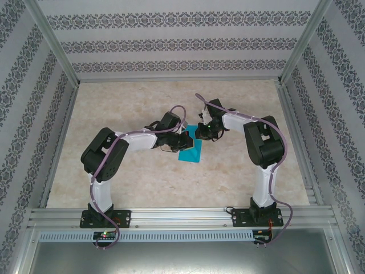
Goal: Fold a paper plane with a square sheet of paper (pick it up from the middle)
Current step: Fold the triangle a second time at the center of the table.
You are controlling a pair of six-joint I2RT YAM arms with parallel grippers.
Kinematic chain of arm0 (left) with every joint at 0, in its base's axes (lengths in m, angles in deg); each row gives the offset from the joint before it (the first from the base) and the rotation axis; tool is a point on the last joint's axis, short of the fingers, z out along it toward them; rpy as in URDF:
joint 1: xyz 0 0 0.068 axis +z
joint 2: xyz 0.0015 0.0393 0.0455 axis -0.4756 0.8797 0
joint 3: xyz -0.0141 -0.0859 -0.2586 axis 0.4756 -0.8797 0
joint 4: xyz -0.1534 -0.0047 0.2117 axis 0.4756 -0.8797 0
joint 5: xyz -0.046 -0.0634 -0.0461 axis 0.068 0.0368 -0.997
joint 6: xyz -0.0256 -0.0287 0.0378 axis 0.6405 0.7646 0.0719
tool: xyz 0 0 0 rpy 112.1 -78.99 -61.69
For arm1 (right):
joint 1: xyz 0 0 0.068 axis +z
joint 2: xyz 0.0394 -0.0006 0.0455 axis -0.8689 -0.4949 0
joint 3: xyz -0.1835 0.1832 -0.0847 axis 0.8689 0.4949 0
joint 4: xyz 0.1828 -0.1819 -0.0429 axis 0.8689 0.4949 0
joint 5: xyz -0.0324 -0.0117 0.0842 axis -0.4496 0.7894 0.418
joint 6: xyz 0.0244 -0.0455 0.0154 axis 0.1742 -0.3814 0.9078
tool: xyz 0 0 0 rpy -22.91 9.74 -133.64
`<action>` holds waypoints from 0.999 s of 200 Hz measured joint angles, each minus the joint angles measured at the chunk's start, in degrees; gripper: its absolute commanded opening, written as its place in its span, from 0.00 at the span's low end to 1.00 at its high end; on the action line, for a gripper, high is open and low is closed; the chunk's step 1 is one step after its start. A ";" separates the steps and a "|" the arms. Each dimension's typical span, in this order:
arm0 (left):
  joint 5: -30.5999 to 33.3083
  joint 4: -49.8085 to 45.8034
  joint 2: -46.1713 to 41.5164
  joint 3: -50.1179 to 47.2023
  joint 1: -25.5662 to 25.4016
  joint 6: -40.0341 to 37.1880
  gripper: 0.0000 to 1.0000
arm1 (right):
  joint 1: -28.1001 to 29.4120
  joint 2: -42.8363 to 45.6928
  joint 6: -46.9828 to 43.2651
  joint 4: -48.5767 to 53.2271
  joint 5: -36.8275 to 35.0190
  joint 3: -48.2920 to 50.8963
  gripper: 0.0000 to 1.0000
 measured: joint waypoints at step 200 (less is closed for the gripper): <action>0.72 -1.79 7.26 5.27 0.00 -0.24 0.03 | 0.00 0.00 0.00 -0.04 0.20 0.00 0.08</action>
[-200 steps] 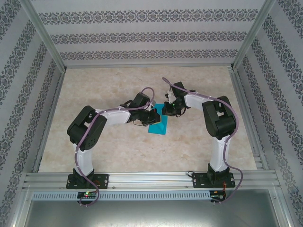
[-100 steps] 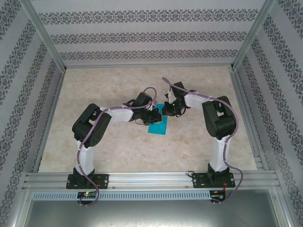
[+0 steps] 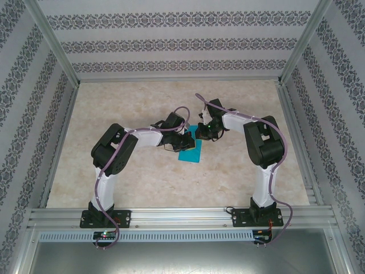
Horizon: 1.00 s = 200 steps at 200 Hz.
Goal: Fold a paper plane with a square sheet of paper (pick it up from the middle)
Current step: Fold the triangle a second time at the center of the table.
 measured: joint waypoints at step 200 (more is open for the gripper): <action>-0.02 -1.88 1.49 2.36 0.00 -1.31 0.03 | 0.00 0.00 -0.02 0.00 0.11 0.00 0.07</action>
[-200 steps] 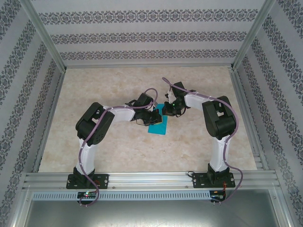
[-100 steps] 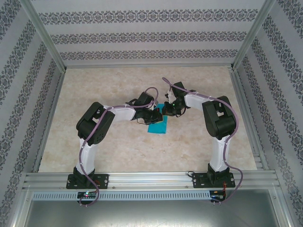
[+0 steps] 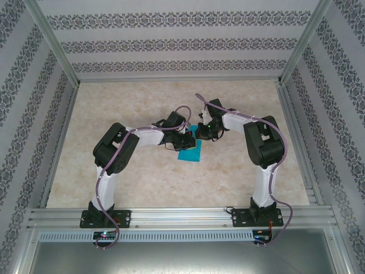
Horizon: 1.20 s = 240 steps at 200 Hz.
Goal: Fold a paper plane with a square sheet of paper (pick it up from the middle)
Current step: Fold the triangle a second time at the center of the table.
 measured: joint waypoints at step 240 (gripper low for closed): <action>-0.92 -4.20 1.40 2.58 0.00 -5.09 0.14 | 0.00 0.00 -0.37 0.02 0.02 0.00 0.07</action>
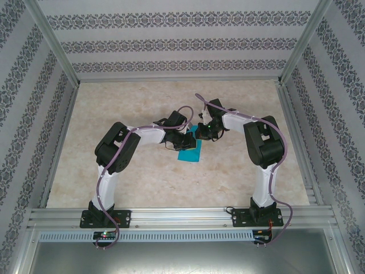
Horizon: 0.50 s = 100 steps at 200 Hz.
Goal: Fold a paper plane with a square sheet of paper (pick it up from the middle)
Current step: Fold the triangle a second time at the center of the table.
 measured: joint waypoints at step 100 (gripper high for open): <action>-4.09 3.34 0.02 -0.07 -0.04 -1.11 0.43 | -0.02 0.00 0.00 -0.04 0.02 0.00 0.07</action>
